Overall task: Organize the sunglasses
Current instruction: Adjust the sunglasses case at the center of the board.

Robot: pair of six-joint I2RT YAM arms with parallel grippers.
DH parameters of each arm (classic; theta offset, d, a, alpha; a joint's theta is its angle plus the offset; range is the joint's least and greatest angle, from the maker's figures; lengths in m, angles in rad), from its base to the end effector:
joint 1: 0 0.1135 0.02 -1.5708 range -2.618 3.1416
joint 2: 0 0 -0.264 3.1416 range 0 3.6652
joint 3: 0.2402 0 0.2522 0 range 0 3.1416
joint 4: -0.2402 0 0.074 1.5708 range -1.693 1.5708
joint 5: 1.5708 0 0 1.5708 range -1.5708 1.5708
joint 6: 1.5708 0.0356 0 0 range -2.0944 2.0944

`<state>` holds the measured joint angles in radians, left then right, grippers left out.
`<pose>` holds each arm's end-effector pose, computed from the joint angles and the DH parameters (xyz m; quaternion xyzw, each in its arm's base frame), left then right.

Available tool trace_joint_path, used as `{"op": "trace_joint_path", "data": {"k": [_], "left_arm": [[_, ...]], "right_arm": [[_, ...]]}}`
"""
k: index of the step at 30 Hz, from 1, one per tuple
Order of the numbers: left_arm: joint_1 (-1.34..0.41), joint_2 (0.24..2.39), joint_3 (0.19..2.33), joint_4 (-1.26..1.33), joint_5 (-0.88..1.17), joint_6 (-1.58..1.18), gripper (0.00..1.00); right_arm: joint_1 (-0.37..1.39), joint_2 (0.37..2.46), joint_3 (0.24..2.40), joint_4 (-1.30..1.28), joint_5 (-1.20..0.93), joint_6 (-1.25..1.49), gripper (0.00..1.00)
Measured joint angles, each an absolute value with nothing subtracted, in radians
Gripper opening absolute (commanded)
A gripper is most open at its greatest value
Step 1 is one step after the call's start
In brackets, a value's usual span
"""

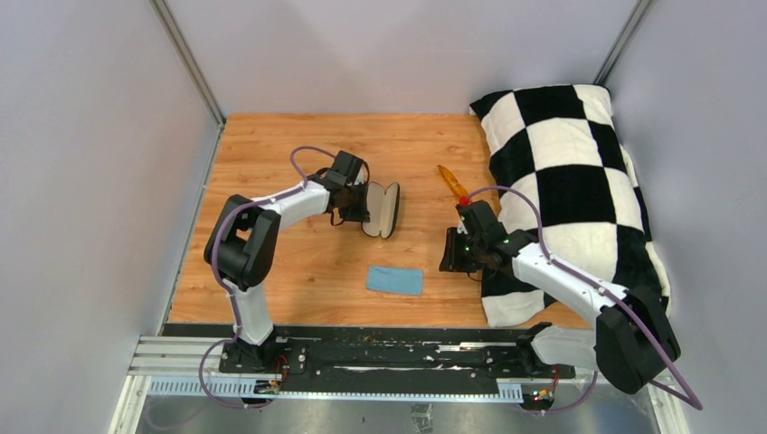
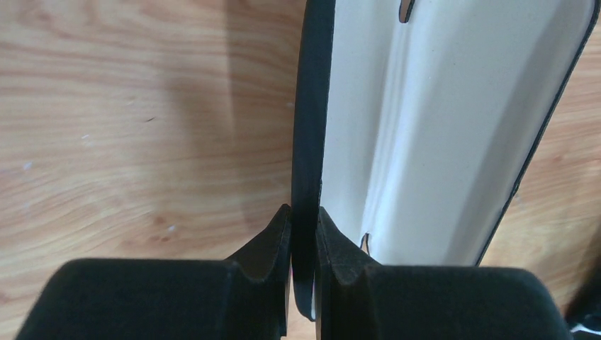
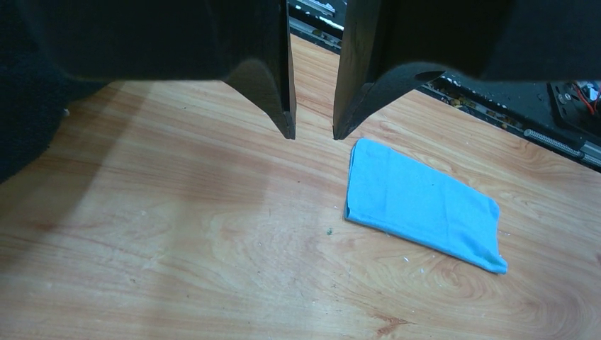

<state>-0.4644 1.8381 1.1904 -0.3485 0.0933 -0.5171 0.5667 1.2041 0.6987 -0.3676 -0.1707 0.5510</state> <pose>0.3389 -0.1735 0.1763 -0.0120 0.9580 -0.1728 0.2286 0.1982 0.1333 0.2103 -0.0365 0.9361 0.2485 0.2463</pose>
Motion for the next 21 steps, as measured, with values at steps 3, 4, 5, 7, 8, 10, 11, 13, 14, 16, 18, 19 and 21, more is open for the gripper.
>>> {"op": "trace_joint_path", "data": {"k": [3,4,5,7,8,10,11,13,14,16,18,19,21], "left_arm": [[-0.482,1.875,1.232,-0.337,0.113,-0.537,0.31],[-0.490,1.883,1.243,-0.336,0.118,-0.539,0.34],[-0.498,1.887,1.251,-0.337,0.122,-0.542,0.36],[-0.509,1.888,1.264,-0.338,0.125,-0.545,0.41],[-0.514,1.888,1.269,-0.339,0.124,-0.543,0.43],[-0.518,1.887,1.277,-0.342,0.122,-0.533,0.49],[-0.519,1.883,1.277,-0.346,0.120,-0.531,0.49],[-0.519,1.870,1.277,-0.358,0.118,-0.526,0.50],[-0.519,1.856,1.277,-0.365,0.117,-0.524,0.50],[-0.518,1.818,1.277,-0.382,0.104,-0.519,0.50],[-0.519,1.768,1.277,-0.398,0.091,-0.511,0.50],[-0.519,1.734,1.277,-0.406,0.080,-0.506,0.50],[-0.519,1.675,1.277,-0.413,0.067,-0.499,0.49]], "right_arm": [[0.567,1.196,0.690,-0.369,-0.168,0.557,0.31],[0.567,1.195,0.690,-0.370,-0.167,0.558,0.32],[0.567,1.193,0.690,-0.370,-0.166,0.558,0.31],[0.567,1.187,0.690,-0.372,-0.163,0.558,0.31],[0.567,1.184,0.690,-0.374,-0.162,0.557,0.31],[0.567,1.176,0.690,-0.377,-0.157,0.558,0.31],[0.567,1.172,0.690,-0.379,-0.155,0.558,0.31],[0.567,1.164,0.690,-0.381,-0.152,0.557,0.32],[0.567,1.160,0.690,-0.383,-0.149,0.557,0.32],[0.567,1.155,0.690,-0.384,-0.145,0.557,0.32],[0.567,1.155,0.690,-0.385,-0.144,0.557,0.32],[0.567,1.155,0.690,-0.386,-0.141,0.557,0.32],[0.567,1.155,0.690,-0.386,-0.136,0.556,0.32]]}}
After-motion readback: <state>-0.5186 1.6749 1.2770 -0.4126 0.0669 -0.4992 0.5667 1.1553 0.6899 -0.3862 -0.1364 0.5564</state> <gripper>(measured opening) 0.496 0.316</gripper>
